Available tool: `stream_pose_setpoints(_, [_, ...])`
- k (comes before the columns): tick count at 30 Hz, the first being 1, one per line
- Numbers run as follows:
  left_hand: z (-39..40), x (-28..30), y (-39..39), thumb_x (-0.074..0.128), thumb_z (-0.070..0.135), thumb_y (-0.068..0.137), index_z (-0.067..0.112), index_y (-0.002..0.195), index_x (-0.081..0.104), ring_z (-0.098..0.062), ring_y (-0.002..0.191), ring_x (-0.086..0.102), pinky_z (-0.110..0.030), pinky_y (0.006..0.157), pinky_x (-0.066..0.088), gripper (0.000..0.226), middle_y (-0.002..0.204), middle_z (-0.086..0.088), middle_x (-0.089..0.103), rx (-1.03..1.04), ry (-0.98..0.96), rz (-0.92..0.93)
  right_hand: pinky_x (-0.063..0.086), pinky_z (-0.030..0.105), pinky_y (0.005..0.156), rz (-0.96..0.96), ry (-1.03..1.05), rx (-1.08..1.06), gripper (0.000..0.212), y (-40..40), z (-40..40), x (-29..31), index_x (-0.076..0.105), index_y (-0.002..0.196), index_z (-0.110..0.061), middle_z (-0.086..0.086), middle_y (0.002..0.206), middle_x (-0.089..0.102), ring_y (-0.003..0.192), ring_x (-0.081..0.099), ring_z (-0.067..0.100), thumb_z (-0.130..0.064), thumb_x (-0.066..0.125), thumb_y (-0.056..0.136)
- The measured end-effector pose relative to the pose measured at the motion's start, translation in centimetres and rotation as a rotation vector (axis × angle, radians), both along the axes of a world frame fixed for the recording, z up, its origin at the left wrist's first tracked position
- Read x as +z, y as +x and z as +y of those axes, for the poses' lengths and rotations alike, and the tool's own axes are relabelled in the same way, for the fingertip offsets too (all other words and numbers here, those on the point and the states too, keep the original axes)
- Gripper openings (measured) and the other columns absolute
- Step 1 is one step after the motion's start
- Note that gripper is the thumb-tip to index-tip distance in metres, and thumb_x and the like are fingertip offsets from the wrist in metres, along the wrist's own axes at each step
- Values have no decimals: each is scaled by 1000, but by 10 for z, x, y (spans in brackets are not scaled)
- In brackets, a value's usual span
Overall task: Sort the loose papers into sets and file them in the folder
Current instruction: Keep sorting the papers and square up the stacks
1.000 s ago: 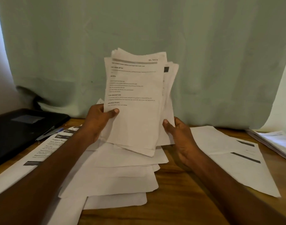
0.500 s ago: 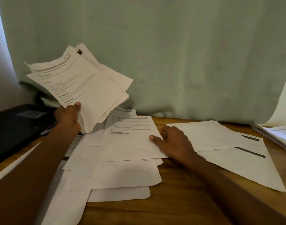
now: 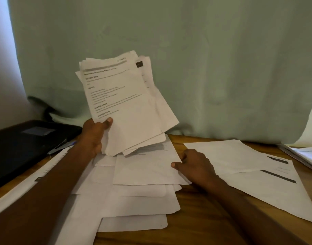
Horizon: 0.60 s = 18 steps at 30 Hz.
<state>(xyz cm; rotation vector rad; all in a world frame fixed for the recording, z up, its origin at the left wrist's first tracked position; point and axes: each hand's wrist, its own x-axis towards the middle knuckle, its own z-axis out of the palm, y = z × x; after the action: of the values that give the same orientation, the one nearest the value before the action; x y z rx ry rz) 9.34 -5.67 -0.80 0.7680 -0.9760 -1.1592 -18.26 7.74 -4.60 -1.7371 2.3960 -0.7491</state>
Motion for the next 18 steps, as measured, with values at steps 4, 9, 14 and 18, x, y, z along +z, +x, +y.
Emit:
stream_pose_setpoints(4, [4, 0, -8, 69, 0, 93, 12, 129, 64, -18, 100, 68, -35, 86, 54, 38, 109, 3, 71, 0, -35, -31, 48, 31, 76, -204, -121, -57, 22, -8, -4, -2, 64, 88, -22, -7, 87, 63, 84, 60, 14, -40, 76, 89])
stream_pose_setpoints(9, [1, 0, -7, 71, 3, 92, 14, 128, 64, -25, 115, 64, -42, 102, 50, 38, 117, 1, 71, 21, -72, -72, 48, 35, 85, -358, -219, -147, 17, -20, -2, 4, 62, 92, -16, -8, 89, 59, 93, 59, 19, -32, 70, 94])
stream_pose_setpoints(14, [3, 7, -4, 71, 3, 93, 17, 128, 65, -19, 107, 66, -37, 93, 52, 38, 113, 6, 71, 24, -83, -53, 43, 32, 82, -347, -237, -172, 14, -24, -1, 5, 61, 95, -17, -8, 88, 56, 89, 54, 17, -30, 68, 95])
stream_pose_setpoints(18, [5, 19, 22, 72, 11, 95, 15, 136, 61, -21, 111, 63, -41, 99, 53, 43, 126, 1, 67, 149, -7, 15, 40, 32, 83, -386, -356, -193, 14, -25, 4, 14, 61, 102, -13, 2, 102, 60, 95, 55, 24, -26, 65, 97])
